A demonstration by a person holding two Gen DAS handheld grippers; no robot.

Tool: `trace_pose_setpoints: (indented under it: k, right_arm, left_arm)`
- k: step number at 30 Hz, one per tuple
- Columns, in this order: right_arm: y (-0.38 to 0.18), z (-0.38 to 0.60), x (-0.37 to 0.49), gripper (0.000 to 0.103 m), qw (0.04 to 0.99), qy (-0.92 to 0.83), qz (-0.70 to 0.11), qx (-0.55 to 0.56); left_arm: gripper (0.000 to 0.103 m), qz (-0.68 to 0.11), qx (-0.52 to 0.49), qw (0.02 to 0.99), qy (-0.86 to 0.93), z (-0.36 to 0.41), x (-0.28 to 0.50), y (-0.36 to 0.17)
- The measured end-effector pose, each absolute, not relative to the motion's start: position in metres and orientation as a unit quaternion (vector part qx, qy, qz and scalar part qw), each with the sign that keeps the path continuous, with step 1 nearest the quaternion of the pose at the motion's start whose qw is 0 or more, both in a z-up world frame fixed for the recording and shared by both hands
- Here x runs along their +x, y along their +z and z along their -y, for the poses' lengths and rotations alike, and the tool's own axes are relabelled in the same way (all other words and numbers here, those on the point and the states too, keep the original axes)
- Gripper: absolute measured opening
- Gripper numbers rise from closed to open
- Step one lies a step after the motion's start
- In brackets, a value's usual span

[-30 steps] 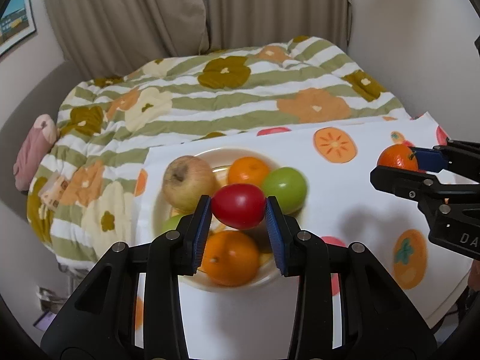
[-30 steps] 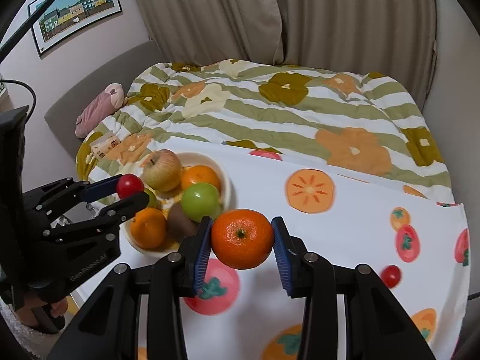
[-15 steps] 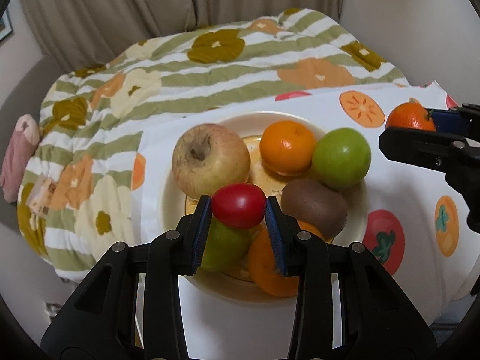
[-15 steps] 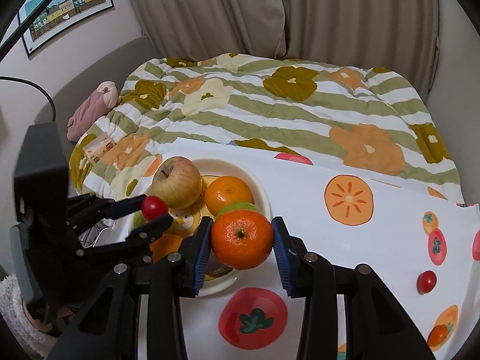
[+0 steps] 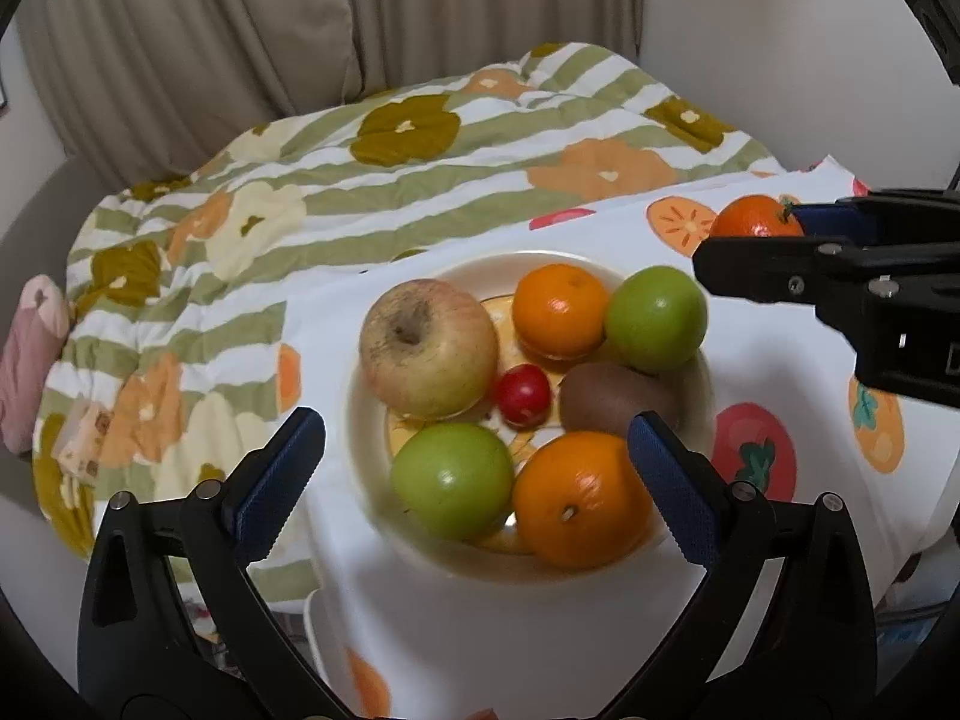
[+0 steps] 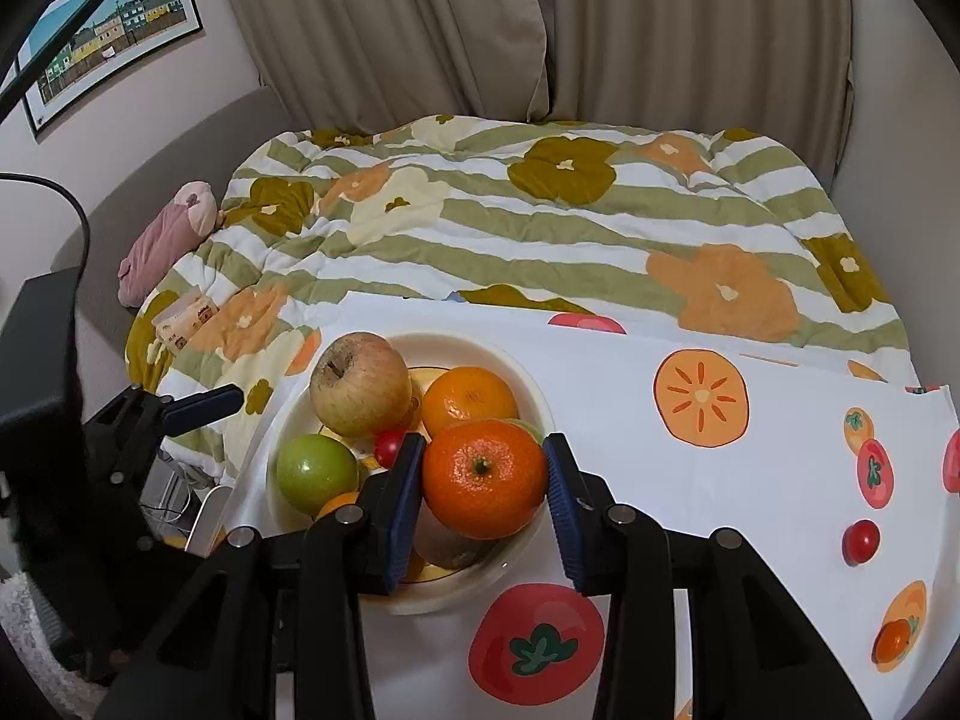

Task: Organize fruits
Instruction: 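Release the tomato with the left tool while the right tool lowers the tangerine into the bowl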

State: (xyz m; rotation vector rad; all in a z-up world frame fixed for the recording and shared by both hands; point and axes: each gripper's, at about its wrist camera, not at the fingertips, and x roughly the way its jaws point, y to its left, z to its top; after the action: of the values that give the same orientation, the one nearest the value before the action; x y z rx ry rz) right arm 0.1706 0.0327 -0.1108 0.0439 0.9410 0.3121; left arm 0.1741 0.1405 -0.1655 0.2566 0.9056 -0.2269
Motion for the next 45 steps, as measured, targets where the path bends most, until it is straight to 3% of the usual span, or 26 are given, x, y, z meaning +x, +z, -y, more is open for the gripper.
trace_pose_setpoints:
  k: [16,35,36,38,40,42,45]
  right_arm:
    - [-0.12,-0.074,0.183,0.037,0.862,0.201,-0.464,-0.014]
    - [-0.162,-0.111,0.197,0.037,0.841,0.249,-0.478,-0.056]
    - [-0.161,-0.111,0.196,0.039,0.842,0.247,-0.476,-0.057]
    - [-0.158,-0.109,0.195,0.055,0.846,0.248,-0.469,-0.053]
    - [-0.154,-0.107,0.194,0.09,0.849,0.25,-0.464,-0.049]
    - [-0.15,-0.105,0.193,0.096,0.853,0.249,-0.457,-0.047]
    - [-0.145,-0.098,0.19,0.096,0.855,0.249,-0.454,-0.041]
  left_arm:
    - [0.103,-0.437,0.119,0.888,-0.075,-0.187,0.154,-0.15]
    - [0.103,-0.452,0.11,0.883,-0.066,-0.203,0.15,-0.168]
    - [0.103,-0.452,0.109,0.883,-0.066,-0.203,0.151,-0.168]
    - [0.103,-0.451,0.109,0.883,-0.066,-0.202,0.15,-0.167]
    - [0.103,-0.449,0.11,0.884,-0.066,-0.201,0.15,-0.166]
    - [0.103,-0.447,0.112,0.885,-0.065,-0.2,0.148,-0.163]
    - [0.103,-0.447,0.111,0.885,-0.063,-0.199,0.145,-0.16]
